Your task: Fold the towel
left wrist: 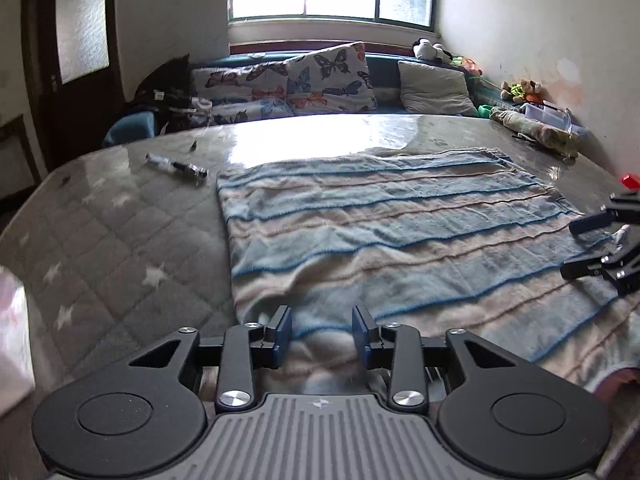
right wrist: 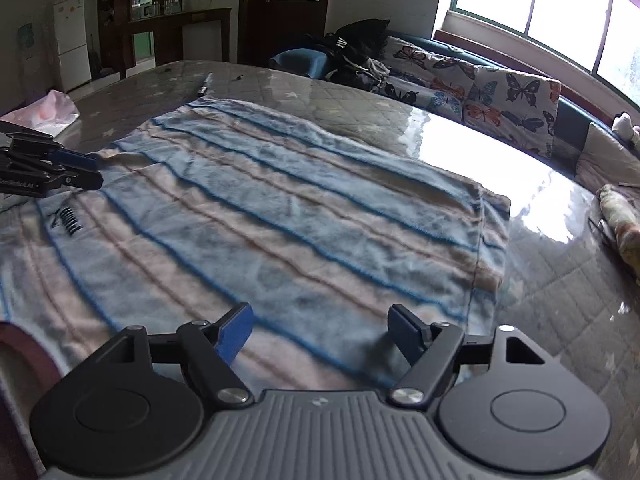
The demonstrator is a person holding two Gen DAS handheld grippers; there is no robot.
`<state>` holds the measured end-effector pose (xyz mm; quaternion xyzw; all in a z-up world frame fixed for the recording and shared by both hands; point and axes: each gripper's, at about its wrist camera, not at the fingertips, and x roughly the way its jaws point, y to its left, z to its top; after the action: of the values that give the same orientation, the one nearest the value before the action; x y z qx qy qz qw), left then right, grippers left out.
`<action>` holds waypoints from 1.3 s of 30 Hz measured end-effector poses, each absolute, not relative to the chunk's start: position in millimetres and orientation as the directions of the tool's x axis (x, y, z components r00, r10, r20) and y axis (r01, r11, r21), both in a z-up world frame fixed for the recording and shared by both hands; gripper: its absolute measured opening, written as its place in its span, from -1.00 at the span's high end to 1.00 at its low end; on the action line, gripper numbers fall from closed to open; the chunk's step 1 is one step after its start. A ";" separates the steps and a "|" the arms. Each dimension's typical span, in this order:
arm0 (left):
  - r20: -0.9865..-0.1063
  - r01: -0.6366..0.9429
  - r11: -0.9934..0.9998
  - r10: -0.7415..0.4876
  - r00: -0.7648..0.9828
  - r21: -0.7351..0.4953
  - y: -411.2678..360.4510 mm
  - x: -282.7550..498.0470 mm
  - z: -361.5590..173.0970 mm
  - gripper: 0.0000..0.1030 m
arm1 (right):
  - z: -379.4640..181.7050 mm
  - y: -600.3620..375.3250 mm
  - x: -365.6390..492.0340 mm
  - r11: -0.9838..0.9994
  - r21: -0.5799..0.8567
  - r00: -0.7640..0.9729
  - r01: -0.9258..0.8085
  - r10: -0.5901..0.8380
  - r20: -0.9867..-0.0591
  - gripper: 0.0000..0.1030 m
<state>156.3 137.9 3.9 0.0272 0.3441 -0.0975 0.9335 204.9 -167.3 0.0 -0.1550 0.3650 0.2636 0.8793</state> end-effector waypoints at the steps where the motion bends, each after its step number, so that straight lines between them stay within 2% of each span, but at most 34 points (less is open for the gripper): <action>1: -0.649 0.196 0.980 -0.161 0.743 -0.019 138.6 152.3 4.3 0.19 | 1.5 -164.1 198.6 0.801 -0.083 0.590 -0.593 0.363 -0.721 -0.49; 11: -0.641 0.146 0.988 -0.145 0.753 -0.051 149.2 126.4 16.1 0.15 | 16.3 -132.2 135.6 0.663 -0.113 0.535 -0.740 0.478 -0.697 -0.45; 15: -0.632 0.112 0.992 -0.119 0.766 -0.052 152.9 140.2 26.7 0.16 | 22.2 -119.5 110.4 0.600 -0.127 0.506 -0.790 0.521 -0.688 -0.30; 19: -0.632 0.076 0.996 -0.092 0.770 -0.052 156.0 162.8 35.0 0.19 | 17.3 -100.0 89.9 0.488 -0.198 0.473 -0.850 0.541 -0.696 -0.09; 23: -0.647 0.026 0.994 -0.089 0.757 -0.106 168.3 188.3 38.5 0.24 | 9.1 -82.0 79.2 0.400 -0.266 0.462 -0.877 0.545 -0.700 0.22; 25: -0.653 -0.004 0.991 -0.083 0.753 -0.131 174.7 200.8 39.4 0.24 | 8.1 -79.3 78.4 0.387 -0.266 0.453 -0.883 0.552 -0.700 0.33; 29: -0.669 -0.017 0.995 -0.054 0.742 -0.099 173.5 220.9 34.4 0.27 | 6.3 -75.6 77.9 0.358 -0.247 0.421 -0.900 0.576 -0.701 0.56; 39: -0.718 -0.018 0.999 -0.016 0.695 -0.040 167.2 239.2 11.2 0.30 | 2.6 -69.0 75.1 0.280 -0.261 0.382 -0.924 0.631 -0.675 0.54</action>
<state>239.2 167.2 11.2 -0.0219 0.3902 0.0007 0.9205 75.1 -69.0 2.6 -0.3209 0.2281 0.5070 0.7668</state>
